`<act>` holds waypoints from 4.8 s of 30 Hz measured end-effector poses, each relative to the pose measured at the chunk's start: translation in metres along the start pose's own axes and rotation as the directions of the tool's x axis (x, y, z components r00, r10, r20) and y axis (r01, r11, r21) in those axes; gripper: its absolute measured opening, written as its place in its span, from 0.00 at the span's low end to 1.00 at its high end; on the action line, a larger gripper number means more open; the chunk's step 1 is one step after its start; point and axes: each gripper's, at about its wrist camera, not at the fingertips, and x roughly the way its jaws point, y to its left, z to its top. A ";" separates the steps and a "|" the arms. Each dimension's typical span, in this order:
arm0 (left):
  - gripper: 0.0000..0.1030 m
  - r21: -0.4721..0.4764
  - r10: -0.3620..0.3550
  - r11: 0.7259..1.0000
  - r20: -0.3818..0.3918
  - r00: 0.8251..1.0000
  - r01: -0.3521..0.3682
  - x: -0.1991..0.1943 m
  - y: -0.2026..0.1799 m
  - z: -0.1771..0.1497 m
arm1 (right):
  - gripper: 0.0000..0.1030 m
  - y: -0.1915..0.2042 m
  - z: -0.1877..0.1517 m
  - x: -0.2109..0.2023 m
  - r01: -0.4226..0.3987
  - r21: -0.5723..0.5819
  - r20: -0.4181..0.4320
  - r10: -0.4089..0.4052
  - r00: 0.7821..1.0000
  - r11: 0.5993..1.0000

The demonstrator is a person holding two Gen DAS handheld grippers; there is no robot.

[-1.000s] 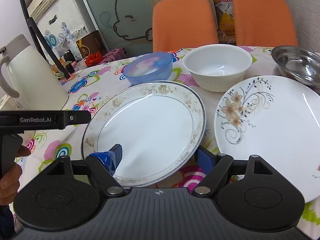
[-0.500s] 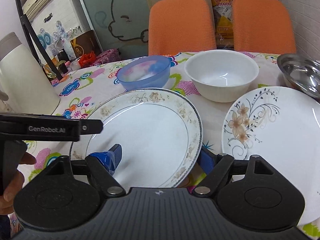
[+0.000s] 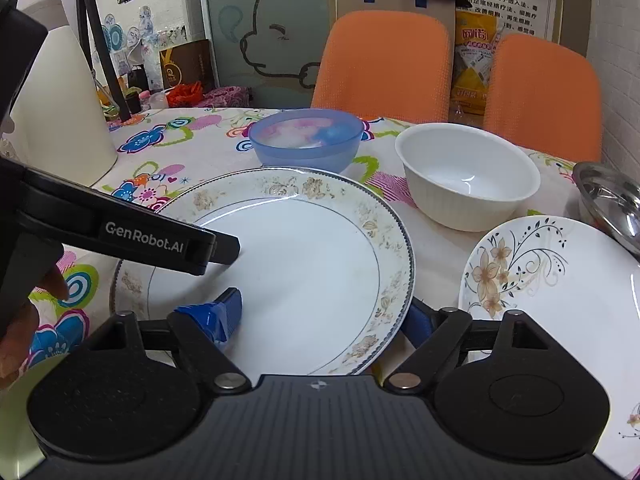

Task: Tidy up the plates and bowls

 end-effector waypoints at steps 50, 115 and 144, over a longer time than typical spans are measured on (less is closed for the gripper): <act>0.69 0.029 0.068 0.997 0.159 0.985 -0.074 -0.149 -0.031 -0.136 | 0.61 0.053 -0.098 -0.127 0.034 0.014 0.063 -0.035 0.997 0.999; 0.78 0.133 -0.153 0.975 -0.181 0.972 0.178 0.042 -0.181 0.041 | 0.64 -0.170 -0.042 -0.064 0.191 0.202 -0.050 -0.185 0.982 0.961; 0.51 0.098 -0.128 0.987 0.017 0.992 0.126 -0.098 -0.126 -0.013 | 0.65 -0.045 -0.034 -0.141 0.130 0.095 0.124 -0.141 0.982 0.987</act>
